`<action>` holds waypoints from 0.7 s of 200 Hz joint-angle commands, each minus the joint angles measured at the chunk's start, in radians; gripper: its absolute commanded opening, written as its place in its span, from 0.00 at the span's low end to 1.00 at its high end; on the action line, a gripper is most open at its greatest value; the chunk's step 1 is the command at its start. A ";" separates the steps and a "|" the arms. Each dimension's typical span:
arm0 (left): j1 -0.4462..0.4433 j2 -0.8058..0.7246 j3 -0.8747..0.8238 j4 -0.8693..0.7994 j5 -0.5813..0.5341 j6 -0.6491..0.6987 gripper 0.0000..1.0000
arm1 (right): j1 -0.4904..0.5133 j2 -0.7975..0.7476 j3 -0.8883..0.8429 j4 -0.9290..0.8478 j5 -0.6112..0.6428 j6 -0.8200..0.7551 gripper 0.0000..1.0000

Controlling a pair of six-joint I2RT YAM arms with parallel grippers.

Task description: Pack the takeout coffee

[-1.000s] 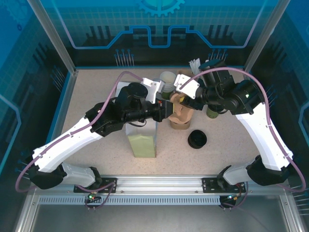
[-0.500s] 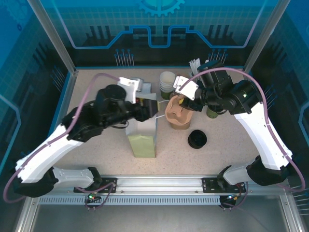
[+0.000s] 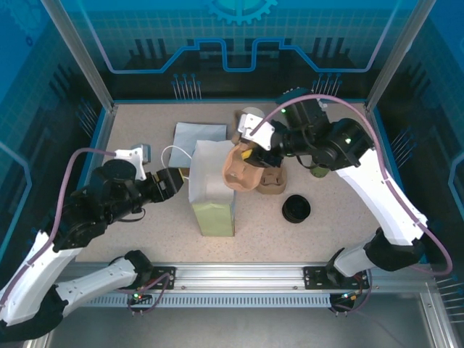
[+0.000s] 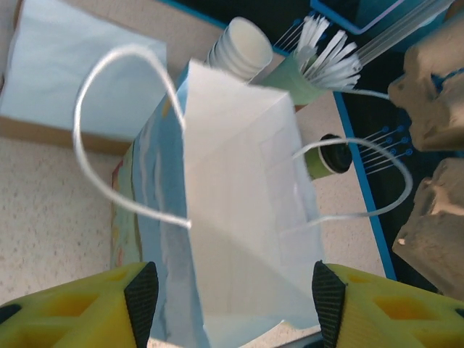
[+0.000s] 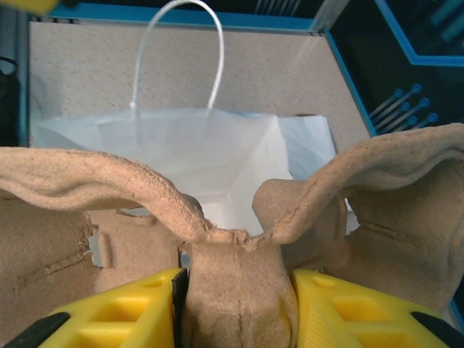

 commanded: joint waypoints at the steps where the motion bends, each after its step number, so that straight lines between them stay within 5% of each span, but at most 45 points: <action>1: 0.008 -0.022 -0.079 0.026 0.067 -0.095 0.63 | 0.031 0.038 0.018 0.071 -0.078 0.055 0.42; 52: 0.019 0.023 -0.162 0.099 0.077 -0.105 0.67 | 0.058 0.111 0.016 0.154 -0.167 0.164 0.42; 140: 0.032 0.069 -0.238 0.194 0.128 -0.117 0.49 | 0.059 0.154 -0.078 0.231 -0.228 0.319 0.41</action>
